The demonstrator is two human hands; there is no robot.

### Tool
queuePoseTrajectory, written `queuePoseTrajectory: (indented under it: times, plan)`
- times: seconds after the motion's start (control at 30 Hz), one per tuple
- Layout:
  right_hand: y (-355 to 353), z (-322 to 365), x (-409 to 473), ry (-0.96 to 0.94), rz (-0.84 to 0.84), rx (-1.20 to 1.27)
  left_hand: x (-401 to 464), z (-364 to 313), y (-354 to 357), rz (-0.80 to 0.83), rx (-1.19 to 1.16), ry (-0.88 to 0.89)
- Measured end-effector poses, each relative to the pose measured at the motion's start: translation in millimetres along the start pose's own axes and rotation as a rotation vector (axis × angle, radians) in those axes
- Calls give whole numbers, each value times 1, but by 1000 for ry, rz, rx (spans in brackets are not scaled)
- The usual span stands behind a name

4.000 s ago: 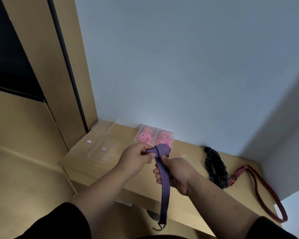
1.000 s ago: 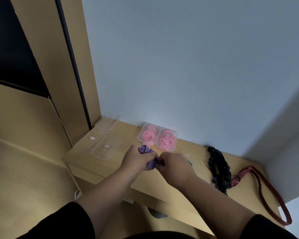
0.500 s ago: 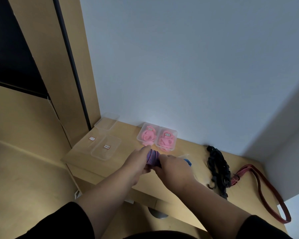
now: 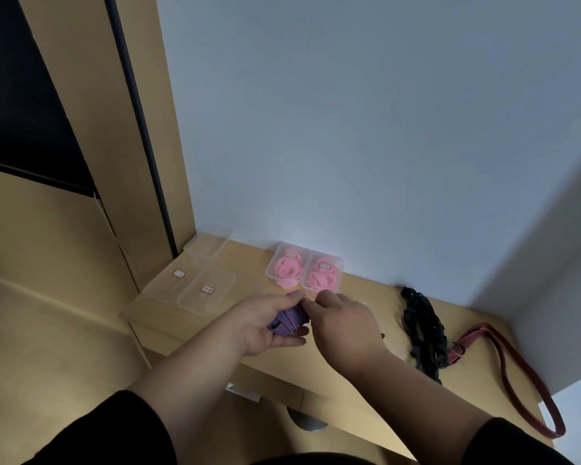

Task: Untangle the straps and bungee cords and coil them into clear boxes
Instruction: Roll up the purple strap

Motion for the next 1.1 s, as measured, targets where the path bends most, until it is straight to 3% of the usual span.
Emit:
queuePoseTrajectory:
  times: [0.13, 0.23, 0.33, 0.43, 0.5, 0.67, 0.9, 1.1]
  plan:
    - [2, 2, -2, 121, 32, 115, 5, 3, 7, -154, -104, 118]
    - [11, -2, -8, 226, 151, 339, 8, -3, 6, -154, -90, 243]
    - [11, -9, -7, 398, 126, 722, 10, -8, 6, -135, -22, 330]
    - [15, -21, -3, 641, 168, 840, 12, -15, 3, -149, 25, 403]
    - [23, -27, -5, 817, 328, 939, 14, -20, 2, -112, 37, 458]
    - [38, -15, -19, 1162, 878, 1476, 11, -28, 9, 96, 112, 547]
    - [42, -12, -26, 1197, 1133, 1658, 4, -20, 23, 221, 196, 536]
    - [48, -8, -20, 1135, 1007, 1819, -1, -11, 27, 311, 235, 533]
Point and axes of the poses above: each hand's wrist, its own x-axis towards the middle knuckle, its own y-axis out of the palm, z = x × y, the point moved 4 cm from there along x, towards the middle knuckle, and after that the axes turned 14 degrees about y, right-handed, at the moved point
